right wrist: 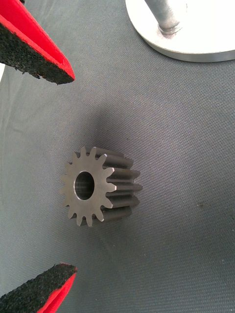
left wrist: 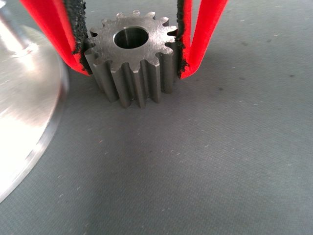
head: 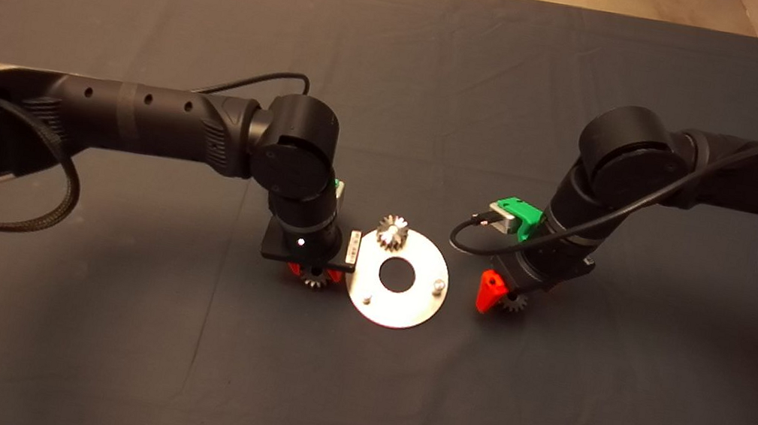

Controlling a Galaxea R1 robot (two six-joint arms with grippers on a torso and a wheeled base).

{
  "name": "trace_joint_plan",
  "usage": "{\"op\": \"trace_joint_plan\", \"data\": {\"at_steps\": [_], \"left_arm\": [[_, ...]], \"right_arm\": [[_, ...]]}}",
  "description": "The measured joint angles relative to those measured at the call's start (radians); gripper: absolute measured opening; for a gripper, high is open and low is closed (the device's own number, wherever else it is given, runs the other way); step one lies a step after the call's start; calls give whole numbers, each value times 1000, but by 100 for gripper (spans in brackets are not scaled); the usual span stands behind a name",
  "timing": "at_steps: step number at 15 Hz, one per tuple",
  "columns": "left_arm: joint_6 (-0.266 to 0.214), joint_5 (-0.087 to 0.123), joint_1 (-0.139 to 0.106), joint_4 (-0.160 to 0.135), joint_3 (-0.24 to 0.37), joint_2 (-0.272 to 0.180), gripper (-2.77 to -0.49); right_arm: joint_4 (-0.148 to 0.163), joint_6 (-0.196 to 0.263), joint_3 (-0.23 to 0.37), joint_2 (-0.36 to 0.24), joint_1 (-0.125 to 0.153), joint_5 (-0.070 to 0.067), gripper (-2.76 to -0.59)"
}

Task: Install three planetary gears onto the carrier pins

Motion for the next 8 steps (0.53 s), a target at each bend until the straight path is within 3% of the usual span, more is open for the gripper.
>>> {"op": "trace_joint_plan", "data": {"at_steps": [8], "left_arm": [[7, 19, -3, -4, 5, 1, -243]], "right_arm": [[0, 0, 0, 6, 0, 0, -62]]}}
